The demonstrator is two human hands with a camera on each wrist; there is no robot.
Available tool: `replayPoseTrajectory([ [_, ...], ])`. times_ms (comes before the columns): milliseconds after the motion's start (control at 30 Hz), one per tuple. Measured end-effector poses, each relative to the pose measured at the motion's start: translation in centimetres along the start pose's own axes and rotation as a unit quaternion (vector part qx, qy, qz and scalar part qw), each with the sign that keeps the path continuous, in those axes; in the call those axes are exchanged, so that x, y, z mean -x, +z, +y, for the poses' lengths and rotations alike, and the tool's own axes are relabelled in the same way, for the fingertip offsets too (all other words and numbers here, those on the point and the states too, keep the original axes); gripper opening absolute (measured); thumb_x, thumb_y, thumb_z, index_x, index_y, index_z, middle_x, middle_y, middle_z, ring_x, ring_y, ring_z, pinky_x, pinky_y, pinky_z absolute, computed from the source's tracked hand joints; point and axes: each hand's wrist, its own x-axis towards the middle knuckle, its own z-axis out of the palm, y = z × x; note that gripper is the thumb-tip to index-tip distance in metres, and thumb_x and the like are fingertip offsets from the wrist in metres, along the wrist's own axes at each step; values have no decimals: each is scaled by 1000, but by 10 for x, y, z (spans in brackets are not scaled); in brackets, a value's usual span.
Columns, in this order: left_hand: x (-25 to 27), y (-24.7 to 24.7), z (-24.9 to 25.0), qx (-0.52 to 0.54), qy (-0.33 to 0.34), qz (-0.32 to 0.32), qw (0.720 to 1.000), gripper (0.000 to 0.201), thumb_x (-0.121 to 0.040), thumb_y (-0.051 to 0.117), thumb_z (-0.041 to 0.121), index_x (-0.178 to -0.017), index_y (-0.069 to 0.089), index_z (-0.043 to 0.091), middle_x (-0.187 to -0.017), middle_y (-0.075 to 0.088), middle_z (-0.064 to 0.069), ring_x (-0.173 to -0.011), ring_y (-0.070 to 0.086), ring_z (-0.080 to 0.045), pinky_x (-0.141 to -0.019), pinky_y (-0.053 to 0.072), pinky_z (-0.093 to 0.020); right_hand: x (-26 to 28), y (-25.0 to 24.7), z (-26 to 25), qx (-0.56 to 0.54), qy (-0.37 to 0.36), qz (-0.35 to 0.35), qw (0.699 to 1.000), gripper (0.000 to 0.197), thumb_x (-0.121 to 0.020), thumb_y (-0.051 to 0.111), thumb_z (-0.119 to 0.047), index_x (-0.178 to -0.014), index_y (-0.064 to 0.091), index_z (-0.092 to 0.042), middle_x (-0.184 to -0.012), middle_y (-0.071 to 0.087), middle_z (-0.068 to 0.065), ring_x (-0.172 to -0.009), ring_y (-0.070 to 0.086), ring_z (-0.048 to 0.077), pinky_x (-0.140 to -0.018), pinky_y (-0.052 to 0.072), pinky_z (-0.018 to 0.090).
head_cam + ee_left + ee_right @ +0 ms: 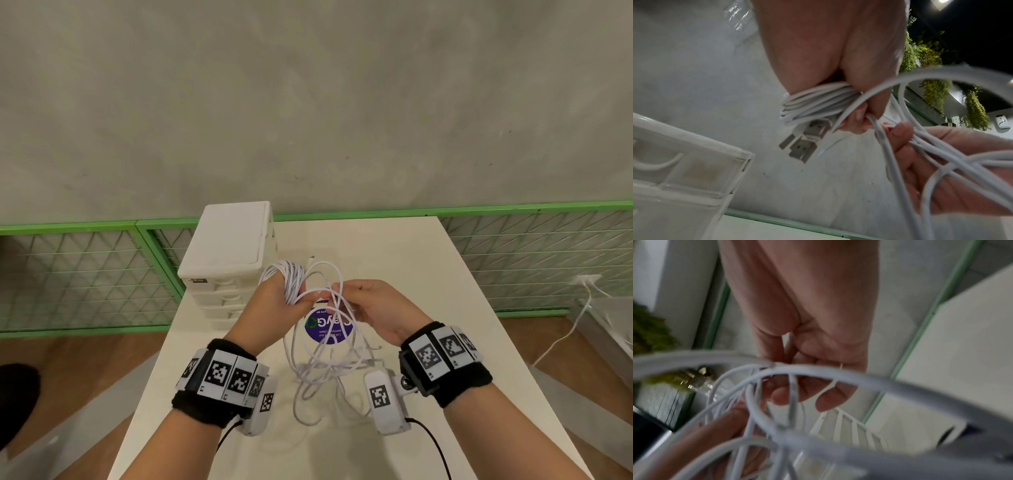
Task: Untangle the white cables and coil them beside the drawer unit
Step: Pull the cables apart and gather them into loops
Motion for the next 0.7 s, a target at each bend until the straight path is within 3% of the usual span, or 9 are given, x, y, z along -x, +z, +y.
replayPoseTrajectory([
  [100,1,5,-5,-17,-27,-29,999,26,-80,71,16,-70,47,15,-65,51,2,-58,45,-8,-55,35,-18,-1,-4,-9,-11,-53,59,997,20,-93,53,-14,-86,72,-11,-71,69,0,-61,60,12,-57,51,19],
  [200,3,17,-11,-7,-47,-38,998,24,-78,70,11,-71,48,15,-66,53,1,-58,47,-8,-53,37,-13,-1,-3,-15,52,-115,106,986,23,-94,51,-16,-84,71,-14,-73,69,0,-66,59,9,-64,48,16],
  [300,-1,25,-20,-14,-64,-27,998,25,-75,73,13,-69,49,13,-64,54,0,-58,49,-13,-57,40,-25,-3,-5,-16,103,-158,163,968,23,-94,53,-14,-81,71,-18,-74,70,-2,-68,60,1,-66,45,14],
  [400,-7,26,-24,-35,-104,-9,994,25,-73,75,17,-70,51,11,-65,57,-2,-62,54,-20,-62,47,-33,-5,-15,-10,116,-183,221,951,27,-94,51,-14,-76,69,-24,-71,68,-6,-76,61,6,-77,48,25],
  [467,-9,24,-23,-30,-120,11,992,24,-74,75,15,-69,51,11,-65,58,-2,-63,55,-21,-61,45,-31,-5,-19,-4,106,-193,243,945,29,-96,48,-12,-76,66,-23,-70,63,-6,-73,58,6,-77,47,28],
  [533,-9,21,-21,-1,-119,31,992,27,-75,77,12,-67,50,13,-64,56,1,-62,54,-15,-57,40,-25,-2,-24,1,64,-194,237,950,31,-97,44,-10,-75,65,-19,-66,56,-1,-64,52,8,-74,45,28],
  [600,-7,16,-18,28,-104,48,993,26,-74,78,12,-68,54,8,-64,57,2,-58,53,0,-59,38,-19,3,-29,0,42,-150,196,968,34,-96,45,-12,-70,67,-19,-60,49,5,-60,45,15,-74,41,30],
  [667,-5,14,-15,43,-89,52,994,25,-77,77,13,-70,57,0,-63,58,1,-56,55,7,-59,38,-9,5,-33,1,138,-86,130,978,35,-94,50,-21,-65,70,-23,-56,48,9,-61,45,17,-70,39,26],
  [700,-4,15,-14,48,-85,48,994,25,-79,75,13,-70,55,0,-62,59,-1,-56,56,9,-59,39,-8,6,-32,2,197,-62,96,974,30,-94,52,-26,-73,73,-22,-52,48,5,-58,45,15,-67,39,24],
])
